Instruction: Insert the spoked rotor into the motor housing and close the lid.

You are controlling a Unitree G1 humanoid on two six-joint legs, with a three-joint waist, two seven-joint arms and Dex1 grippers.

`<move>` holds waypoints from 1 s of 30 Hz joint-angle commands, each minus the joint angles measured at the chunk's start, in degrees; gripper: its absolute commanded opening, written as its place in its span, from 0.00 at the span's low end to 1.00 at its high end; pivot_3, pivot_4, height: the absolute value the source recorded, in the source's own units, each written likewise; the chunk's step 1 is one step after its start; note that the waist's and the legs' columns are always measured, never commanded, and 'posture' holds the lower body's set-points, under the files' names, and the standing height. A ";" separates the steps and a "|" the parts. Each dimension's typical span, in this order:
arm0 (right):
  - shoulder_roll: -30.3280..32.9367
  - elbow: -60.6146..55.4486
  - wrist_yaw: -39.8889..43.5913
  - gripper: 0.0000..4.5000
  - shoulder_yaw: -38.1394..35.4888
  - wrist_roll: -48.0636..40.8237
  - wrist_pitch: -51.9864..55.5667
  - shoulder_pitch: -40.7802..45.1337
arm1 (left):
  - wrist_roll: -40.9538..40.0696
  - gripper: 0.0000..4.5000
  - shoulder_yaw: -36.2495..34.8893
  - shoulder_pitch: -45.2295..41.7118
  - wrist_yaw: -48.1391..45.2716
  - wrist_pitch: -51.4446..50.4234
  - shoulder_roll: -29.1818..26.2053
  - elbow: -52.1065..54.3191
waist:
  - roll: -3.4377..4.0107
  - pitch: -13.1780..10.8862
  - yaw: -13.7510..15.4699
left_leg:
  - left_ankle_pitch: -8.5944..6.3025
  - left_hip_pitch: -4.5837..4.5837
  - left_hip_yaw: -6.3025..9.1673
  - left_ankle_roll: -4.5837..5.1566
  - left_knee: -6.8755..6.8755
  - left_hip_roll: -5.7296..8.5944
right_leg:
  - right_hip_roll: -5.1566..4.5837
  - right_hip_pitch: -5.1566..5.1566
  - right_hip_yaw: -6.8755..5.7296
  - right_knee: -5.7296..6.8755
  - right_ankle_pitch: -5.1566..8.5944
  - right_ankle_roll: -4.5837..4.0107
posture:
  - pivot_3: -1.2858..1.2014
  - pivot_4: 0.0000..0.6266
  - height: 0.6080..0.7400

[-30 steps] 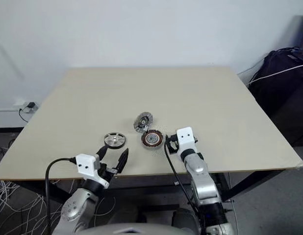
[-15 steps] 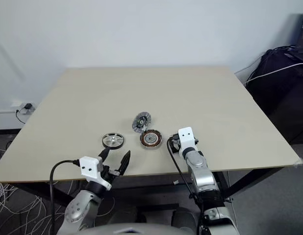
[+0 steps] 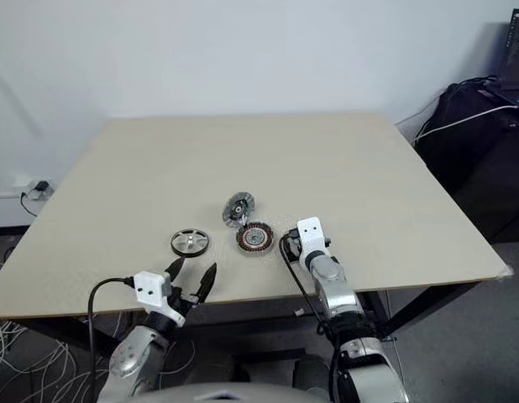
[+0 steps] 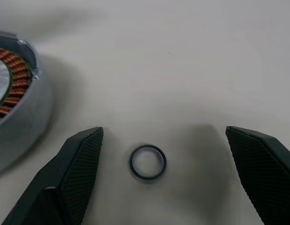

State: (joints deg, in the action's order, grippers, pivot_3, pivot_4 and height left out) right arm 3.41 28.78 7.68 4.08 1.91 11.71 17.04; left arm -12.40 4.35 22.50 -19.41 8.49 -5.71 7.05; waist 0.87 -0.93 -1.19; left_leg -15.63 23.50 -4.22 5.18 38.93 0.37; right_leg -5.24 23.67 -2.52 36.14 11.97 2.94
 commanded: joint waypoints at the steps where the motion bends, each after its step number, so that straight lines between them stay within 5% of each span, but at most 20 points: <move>1: -0.64 -0.11 0.25 0.91 0.14 -0.08 -1.15 1.70 | -0.45 1.00 0.23 -1.13 -0.23 0.85 0.56 1.73 | 0.00 0.00 -0.02 | 0.00 0.00 0.00 0.00 0.00 0.00 | 0.00 0.00 0.01 0.00 0.00 0.00 | 0.52 0.00 1.00; 10: -1.15 -1.27 0.27 0.31 -0.18 -0.42 -0.52 0.48 | 0.64 1.00 2.30 0.14 1.80 -2.81 1.20 7.92 | 0.04 0.02 0.00 | 0.00 0.00 0.00 0.00 0.01 0.00 | -0.02 0.00 0.03 0.00 -0.02 0.02 | 0.52 0.00 1.00; 22: -1.20 -3.72 2.05 0.31 -0.63 -1.79 -2.94 -0.82 | 0.34 1.00 3.20 2.23 2.46 -5.12 0.74 11.97 | 0.09 0.04 -0.02 | -0.01 0.00 0.00 0.00 0.00 -0.02 | -0.02 0.02 0.03 0.01 -0.01 0.02 | 0.52 0.00 1.00; 29: -0.93 -3.78 2.18 0.78 0.31 -1.09 -2.48 -0.85 | 0.69 1.00 4.21 3.76 3.21 -6.22 0.90 14.80 | 0.09 0.04 0.03 | -0.01 0.01 0.01 -0.01 0.00 -0.02 | -0.06 0.03 0.04 0.01 -0.01 0.02 | 0.52 0.00 1.00; 30: -0.93 -3.82 2.44 0.78 0.45 -1.15 -2.35 -0.89 | 0.81 1.00 4.47 4.03 3.48 -6.60 0.92 15.59 | 0.09 0.04 0.02 | -0.01 0.02 0.01 -0.01 0.00 -0.02 | -0.12 0.04 0.04 0.01 -0.01 0.02 | 0.52 0.00 1.00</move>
State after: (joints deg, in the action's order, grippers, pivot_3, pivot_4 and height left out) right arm 2.56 27.75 9.91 4.40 0.68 10.08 15.45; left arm -11.74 8.00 26.62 -16.24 2.04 -4.79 18.88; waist 0.96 -0.90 -1.17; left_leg -15.64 23.52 -4.21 5.18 38.93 0.35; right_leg -5.40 23.70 -2.48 36.15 11.95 2.96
